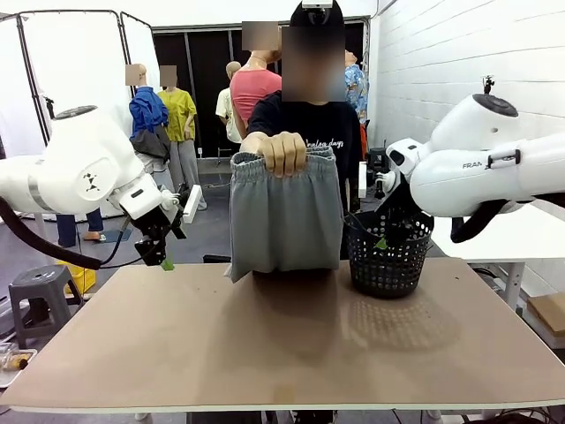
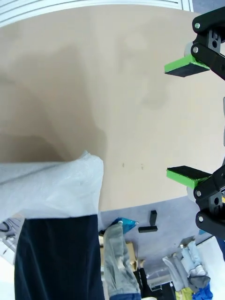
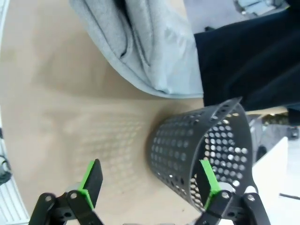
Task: Fold the training pants.
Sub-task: Grab both ends of the Training pants handed by a person.
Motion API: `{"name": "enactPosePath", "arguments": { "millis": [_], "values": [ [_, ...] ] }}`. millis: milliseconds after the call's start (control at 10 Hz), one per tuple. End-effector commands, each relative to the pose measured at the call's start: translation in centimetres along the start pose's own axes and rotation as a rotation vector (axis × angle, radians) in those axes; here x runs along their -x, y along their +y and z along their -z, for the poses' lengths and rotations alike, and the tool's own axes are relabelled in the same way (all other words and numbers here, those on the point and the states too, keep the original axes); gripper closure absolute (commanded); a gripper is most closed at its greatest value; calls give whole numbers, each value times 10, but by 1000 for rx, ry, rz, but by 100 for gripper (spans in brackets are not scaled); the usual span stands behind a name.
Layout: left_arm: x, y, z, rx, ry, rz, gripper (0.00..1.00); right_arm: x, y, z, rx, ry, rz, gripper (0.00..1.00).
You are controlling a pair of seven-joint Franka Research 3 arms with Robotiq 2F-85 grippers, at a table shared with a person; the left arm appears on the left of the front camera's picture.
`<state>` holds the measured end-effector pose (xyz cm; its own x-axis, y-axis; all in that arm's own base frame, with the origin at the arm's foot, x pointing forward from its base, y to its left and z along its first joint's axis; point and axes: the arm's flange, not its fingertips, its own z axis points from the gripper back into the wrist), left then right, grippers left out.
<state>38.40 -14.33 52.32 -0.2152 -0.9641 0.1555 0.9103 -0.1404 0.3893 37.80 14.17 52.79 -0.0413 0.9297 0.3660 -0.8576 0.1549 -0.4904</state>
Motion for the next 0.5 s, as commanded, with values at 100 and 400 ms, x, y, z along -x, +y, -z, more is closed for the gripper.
{"name": "enactPosePath", "arguments": {
  "millis": [100, 400],
  "values": [
    [11, 15, 15, -54, -56, -44, 0, 9, -9, 21, -60, -46, -24, 0],
    [12, 18, 25, -137, -243, -3, 0, 10, -12, 26, -101, -204, -70, 0]
  ]
}}
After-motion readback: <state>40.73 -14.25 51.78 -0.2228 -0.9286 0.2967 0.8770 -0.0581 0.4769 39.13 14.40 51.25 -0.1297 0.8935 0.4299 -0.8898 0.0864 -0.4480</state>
